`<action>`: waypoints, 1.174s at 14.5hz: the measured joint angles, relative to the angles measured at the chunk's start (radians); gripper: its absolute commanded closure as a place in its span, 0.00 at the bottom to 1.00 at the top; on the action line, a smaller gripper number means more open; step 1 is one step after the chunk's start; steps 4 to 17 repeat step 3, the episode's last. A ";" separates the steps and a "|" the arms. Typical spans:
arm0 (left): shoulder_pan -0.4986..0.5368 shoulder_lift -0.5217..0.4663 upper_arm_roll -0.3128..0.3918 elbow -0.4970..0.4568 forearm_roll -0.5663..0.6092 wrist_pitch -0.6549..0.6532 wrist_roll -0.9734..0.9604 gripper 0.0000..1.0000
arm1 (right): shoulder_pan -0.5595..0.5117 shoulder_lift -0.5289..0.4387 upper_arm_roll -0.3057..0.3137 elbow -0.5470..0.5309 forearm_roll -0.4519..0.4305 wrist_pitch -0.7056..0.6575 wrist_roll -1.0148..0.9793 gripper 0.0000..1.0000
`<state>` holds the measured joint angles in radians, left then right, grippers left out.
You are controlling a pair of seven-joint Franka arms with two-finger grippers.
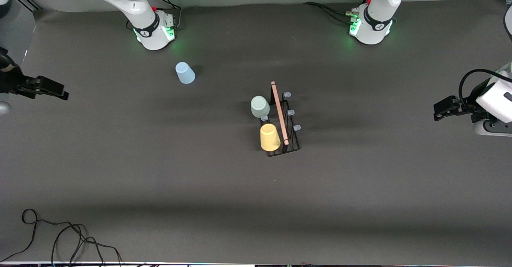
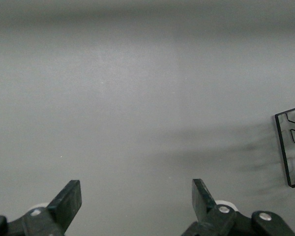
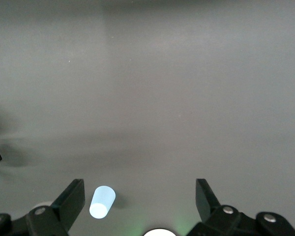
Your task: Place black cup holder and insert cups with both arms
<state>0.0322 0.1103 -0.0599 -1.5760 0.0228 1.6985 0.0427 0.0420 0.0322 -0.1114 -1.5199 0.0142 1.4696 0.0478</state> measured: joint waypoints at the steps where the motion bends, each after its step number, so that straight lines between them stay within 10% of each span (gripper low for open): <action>1: 0.000 0.000 0.000 0.000 0.000 0.000 0.000 0.00 | -0.007 -0.005 0.000 0.000 0.005 0.001 -0.002 0.00; 17: 0.000 0.000 0.000 0.000 0.000 0.000 0.000 0.00 | -0.011 -0.010 0.000 0.000 0.014 0.002 -0.002 0.00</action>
